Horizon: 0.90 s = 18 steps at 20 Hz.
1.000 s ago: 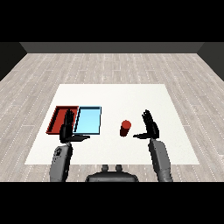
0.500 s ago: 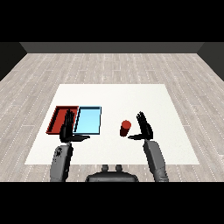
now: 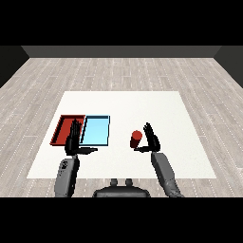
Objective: Pick the red can and put it in the red box
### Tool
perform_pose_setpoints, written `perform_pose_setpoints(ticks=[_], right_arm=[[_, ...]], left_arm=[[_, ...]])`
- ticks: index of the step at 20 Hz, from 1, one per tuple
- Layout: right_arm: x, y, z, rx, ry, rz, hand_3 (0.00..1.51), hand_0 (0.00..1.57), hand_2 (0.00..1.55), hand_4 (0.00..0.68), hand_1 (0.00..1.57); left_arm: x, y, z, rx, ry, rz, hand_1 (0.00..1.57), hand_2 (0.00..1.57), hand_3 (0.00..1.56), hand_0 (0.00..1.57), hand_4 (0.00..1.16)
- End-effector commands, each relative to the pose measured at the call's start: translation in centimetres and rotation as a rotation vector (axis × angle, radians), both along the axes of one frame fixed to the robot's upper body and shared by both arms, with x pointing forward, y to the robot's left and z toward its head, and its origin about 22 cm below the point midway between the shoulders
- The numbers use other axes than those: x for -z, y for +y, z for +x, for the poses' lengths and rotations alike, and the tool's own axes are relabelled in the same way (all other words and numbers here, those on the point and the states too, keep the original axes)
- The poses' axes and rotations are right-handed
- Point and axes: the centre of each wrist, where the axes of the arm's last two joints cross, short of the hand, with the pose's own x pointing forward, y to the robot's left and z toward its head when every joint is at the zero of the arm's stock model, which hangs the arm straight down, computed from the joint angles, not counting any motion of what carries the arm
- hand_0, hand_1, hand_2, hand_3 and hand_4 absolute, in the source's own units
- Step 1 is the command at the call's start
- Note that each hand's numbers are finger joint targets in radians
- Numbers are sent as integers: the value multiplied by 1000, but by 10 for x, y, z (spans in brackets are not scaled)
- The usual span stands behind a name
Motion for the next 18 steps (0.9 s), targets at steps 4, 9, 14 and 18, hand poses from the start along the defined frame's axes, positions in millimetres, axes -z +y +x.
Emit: perform_pose_setpoints(ticks=[4,9,14,18], right_arm=[[2,21,16,9,26,11,0,0,0,0,0],[0,13,8,8,25,18,0,0,0,0,0],[-14,21,11,-9,7,40,0,0,0,0,0],[9,32,1,-30,34,45,0,0,0,0,0]], left_arm=[[3,13,1,5,-14,-3,0,0,0,0,0],[-1,1,-12,16,-4,1,0,0,0,0,0],[-1,7,-4,20,10,-5,0,0,0,0,0],[2,-1,-23,23,-7,8,0,0,0,0,0]])
